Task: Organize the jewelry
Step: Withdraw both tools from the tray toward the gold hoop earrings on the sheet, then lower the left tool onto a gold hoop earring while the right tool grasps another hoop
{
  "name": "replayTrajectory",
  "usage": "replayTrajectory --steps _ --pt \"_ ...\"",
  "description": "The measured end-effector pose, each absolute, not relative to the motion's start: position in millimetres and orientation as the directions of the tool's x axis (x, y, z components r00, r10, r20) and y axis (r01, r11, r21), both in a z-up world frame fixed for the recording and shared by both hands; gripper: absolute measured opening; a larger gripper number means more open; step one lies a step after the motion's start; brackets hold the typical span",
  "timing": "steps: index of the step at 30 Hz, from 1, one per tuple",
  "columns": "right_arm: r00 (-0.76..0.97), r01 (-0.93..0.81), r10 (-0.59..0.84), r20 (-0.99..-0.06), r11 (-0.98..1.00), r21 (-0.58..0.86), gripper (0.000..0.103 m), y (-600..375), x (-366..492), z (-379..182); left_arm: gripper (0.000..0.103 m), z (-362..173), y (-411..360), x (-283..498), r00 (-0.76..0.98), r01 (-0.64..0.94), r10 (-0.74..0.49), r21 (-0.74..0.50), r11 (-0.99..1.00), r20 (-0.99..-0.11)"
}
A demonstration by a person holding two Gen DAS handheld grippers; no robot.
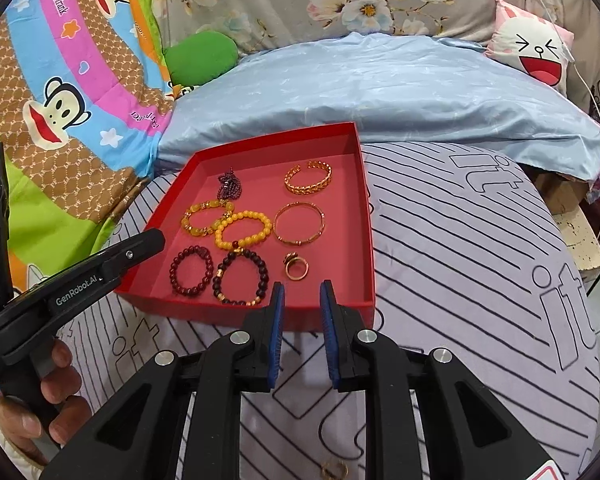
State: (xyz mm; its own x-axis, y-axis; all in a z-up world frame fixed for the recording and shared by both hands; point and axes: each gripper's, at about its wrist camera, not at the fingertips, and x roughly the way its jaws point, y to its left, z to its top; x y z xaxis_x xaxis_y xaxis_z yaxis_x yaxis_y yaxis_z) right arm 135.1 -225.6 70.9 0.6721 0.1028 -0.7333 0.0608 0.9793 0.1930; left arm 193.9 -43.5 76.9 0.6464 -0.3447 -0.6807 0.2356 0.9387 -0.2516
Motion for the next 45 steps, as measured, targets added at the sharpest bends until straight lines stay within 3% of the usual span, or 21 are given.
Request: replayTrajectory --steps 11,24,28,45 --pt "0.648 0.080 0.090 -0.756 0.979 0.186 0.018 -225 90 63 0.031 75 -34 142 0.640 0.240 -0.337 -0.237 0.941 -0.691" --pt "0.575 0.101 0.051 -0.816 0.986 0.133 0.018 -225 47 23 0.031 36 -25 92 0.568 0.228 -0.332 -0.244 0.943 -0.753" --pt "0.578 0.101 0.037 -0.815 0.988 0.116 0.031 -224 42 20 0.032 28 -22 83 0.557 0.221 -0.327 -0.244 0.944 -0.764" --pt "0.572 0.097 0.018 -0.820 0.991 0.090 0.027 -218 50 9 0.034 17 -25 78 0.529 0.221 -0.328 -0.246 0.944 -0.783"
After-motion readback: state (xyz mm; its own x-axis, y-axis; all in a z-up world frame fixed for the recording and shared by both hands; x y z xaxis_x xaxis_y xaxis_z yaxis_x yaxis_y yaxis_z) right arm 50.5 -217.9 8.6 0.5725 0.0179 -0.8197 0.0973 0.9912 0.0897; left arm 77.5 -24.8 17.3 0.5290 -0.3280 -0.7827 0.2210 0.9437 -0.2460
